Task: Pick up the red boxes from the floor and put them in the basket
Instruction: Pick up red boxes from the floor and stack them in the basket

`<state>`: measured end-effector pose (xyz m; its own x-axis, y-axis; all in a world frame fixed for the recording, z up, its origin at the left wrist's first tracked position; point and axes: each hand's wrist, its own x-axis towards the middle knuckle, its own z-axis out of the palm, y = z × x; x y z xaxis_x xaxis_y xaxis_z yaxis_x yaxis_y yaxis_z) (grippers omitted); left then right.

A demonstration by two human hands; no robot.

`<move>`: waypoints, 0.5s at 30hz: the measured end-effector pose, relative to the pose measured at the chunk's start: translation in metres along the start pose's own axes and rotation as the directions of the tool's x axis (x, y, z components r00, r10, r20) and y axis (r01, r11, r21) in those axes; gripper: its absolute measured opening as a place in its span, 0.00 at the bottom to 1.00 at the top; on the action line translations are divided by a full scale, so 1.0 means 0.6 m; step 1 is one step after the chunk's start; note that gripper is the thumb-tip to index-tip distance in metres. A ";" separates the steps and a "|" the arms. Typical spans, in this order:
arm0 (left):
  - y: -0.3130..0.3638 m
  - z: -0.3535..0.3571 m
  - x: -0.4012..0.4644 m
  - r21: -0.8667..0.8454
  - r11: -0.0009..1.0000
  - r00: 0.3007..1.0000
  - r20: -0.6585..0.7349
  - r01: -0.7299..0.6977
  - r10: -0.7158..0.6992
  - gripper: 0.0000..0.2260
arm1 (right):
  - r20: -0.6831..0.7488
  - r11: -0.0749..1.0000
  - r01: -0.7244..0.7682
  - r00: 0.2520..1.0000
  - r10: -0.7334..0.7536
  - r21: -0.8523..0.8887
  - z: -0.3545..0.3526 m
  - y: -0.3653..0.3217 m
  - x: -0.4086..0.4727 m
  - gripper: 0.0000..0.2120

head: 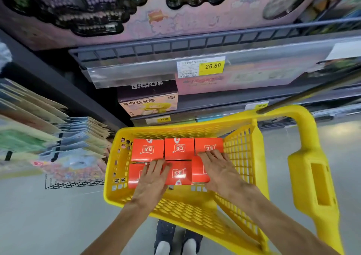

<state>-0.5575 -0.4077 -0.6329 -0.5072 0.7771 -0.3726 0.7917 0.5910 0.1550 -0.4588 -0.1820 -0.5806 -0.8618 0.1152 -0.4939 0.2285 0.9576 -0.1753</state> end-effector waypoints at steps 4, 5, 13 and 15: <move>-0.001 -0.002 -0.007 -0.028 1.000 1.000 -0.028 -0.011 0.010 0.34 | -0.002 0.995 -0.004 1.000 0.004 0.095 0.027 0.022 -0.008 0.46; -0.002 -0.001 -0.007 -0.034 0.999 0.999 -0.035 -0.010 0.009 0.34 | -0.001 0.997 0.003 1.000 -0.003 0.080 0.033 0.024 -0.008 0.46; -0.007 0.006 -0.005 -0.038 0.999 0.999 -0.036 -0.013 0.011 0.34 | -0.025 0.994 -0.083 0.996 0.082 -0.077 0.103 0.002 0.021 0.51; -0.008 0.002 -0.007 -0.043 0.999 0.999 -0.025 -0.026 0.025 0.34 | -0.025 0.990 -0.095 0.995 0.093 -0.106 0.104 -0.001 0.015 0.54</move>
<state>-0.5586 -0.4144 -0.6334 -0.4954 0.7969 -0.3457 0.7893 0.5792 0.2038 -0.4386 -0.1981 -0.6382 -0.8479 0.2106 -0.4866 0.2606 0.9648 -0.0365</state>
